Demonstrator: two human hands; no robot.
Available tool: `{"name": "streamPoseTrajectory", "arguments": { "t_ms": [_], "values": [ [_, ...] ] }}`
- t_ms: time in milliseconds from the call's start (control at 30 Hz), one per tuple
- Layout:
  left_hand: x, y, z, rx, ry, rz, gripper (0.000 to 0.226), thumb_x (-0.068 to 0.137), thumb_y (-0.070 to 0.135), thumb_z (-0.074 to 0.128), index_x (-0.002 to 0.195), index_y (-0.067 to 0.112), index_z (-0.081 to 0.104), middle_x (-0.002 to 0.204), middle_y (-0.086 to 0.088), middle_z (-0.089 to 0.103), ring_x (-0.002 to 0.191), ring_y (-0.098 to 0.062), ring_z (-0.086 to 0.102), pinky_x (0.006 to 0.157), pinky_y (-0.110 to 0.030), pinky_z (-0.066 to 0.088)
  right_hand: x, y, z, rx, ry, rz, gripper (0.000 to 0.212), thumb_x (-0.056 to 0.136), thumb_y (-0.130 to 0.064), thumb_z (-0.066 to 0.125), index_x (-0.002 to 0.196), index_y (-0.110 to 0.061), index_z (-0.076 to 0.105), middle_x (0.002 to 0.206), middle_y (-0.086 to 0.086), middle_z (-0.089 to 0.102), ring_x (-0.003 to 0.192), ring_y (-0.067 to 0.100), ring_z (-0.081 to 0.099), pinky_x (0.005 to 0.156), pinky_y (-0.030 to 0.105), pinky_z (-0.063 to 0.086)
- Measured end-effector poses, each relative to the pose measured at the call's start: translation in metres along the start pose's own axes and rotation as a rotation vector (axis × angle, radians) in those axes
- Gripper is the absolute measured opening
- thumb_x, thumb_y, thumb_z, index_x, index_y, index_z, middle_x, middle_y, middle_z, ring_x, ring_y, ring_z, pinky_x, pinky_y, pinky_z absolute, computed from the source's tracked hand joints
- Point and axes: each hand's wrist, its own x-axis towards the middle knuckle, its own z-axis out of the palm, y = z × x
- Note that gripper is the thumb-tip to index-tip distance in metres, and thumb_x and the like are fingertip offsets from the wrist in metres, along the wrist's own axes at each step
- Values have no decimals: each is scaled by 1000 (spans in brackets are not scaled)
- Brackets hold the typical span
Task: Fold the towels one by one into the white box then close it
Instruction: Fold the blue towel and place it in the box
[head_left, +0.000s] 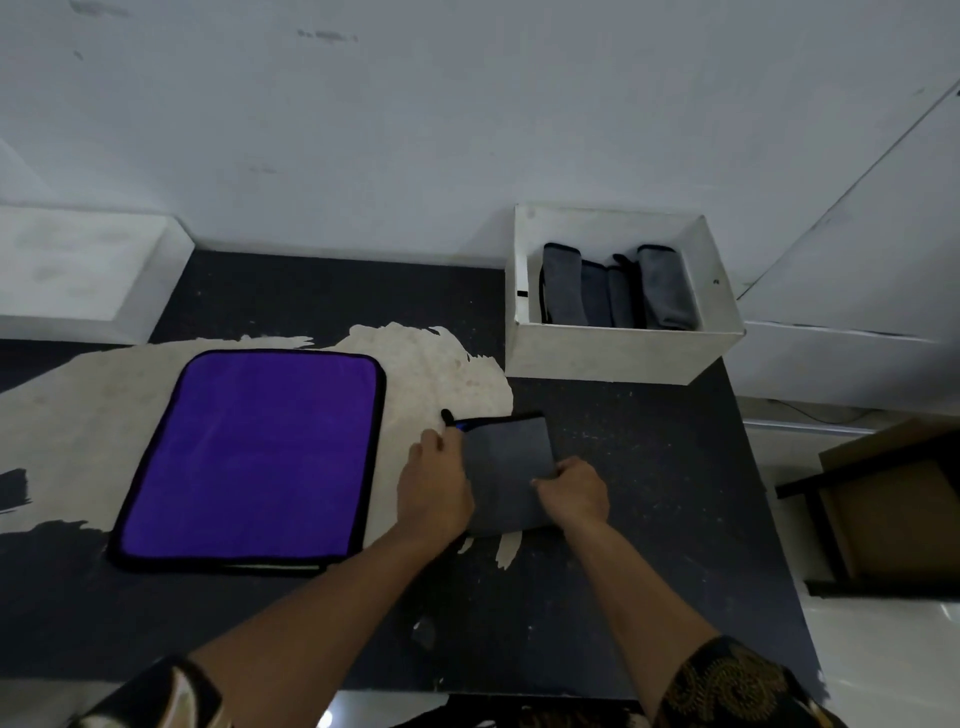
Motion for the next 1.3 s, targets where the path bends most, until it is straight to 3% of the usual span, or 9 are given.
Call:
{"name": "streamPoseTrajectory", "arguments": {
  "t_ms": [133,233,333,500,633,700,900,1133,1300],
  "values": [
    [4,6,5,255,-123,358,59,85,17,66,139,19,43,136,-10,35,113,-23,44,85,-33,51,0,-3,5,-23,33,-22,33,87,-24,67,117,-15,57,113,8,65,94,22,60,73,30,48],
    [8,0,6,433,-266,468,80,84,28,70,151,25,26,141,-14,24,121,-28,39,97,-37,47,-3,-6,9,2,49,-29,37,88,-20,65,123,-17,53,116,8,63,102,24,61,79,32,51],
    [13,4,1,422,-284,500,67,91,26,62,150,23,31,136,-12,32,115,-23,42,94,-32,46,-6,-5,9,5,46,-64,45,89,-16,64,131,-18,48,121,8,60,105,23,60,82,33,52],
    [29,46,-11,-271,-221,34,40,100,35,49,135,17,52,128,-3,57,112,-17,56,90,-25,41,-16,-2,10,-9,126,-262,44,87,-15,65,128,-21,49,117,4,56,99,18,57,81,32,50],
    [50,66,-12,-649,-408,-427,76,70,74,63,120,17,60,115,-3,63,104,-24,60,91,-38,52,-28,-3,16,-55,178,-486,33,91,-13,59,122,-23,54,108,-1,52,87,14,55,71,30,50],
    [57,66,-8,-703,-412,-555,87,55,69,74,119,12,60,111,-6,65,97,-25,63,85,-40,56,-31,-2,20,-76,181,-589,26,90,-11,59,115,-20,59,104,-1,53,87,16,55,70,30,50],
    [62,55,-9,-495,-195,-567,20,89,19,59,91,2,68,86,-13,67,73,-23,64,65,-33,57,-37,8,25,-87,186,-602,33,80,-25,73,105,-20,51,103,-3,51,88,13,50,70,29,48],
    [58,13,-17,-783,-204,-529,13,90,7,54,89,8,67,101,-15,69,96,-31,64,90,-47,55,-39,24,37,-256,167,-651,24,83,-7,68,101,-16,55,106,1,47,79,16,51,62,23,35],
    [54,8,-23,-861,-290,-511,27,91,-4,46,84,17,61,102,-12,65,98,-28,60,91,-43,53,-42,26,42,-387,143,-714,32,78,-8,72,106,-16,58,108,5,50,88,18,53,65,22,42]
  ]
}}
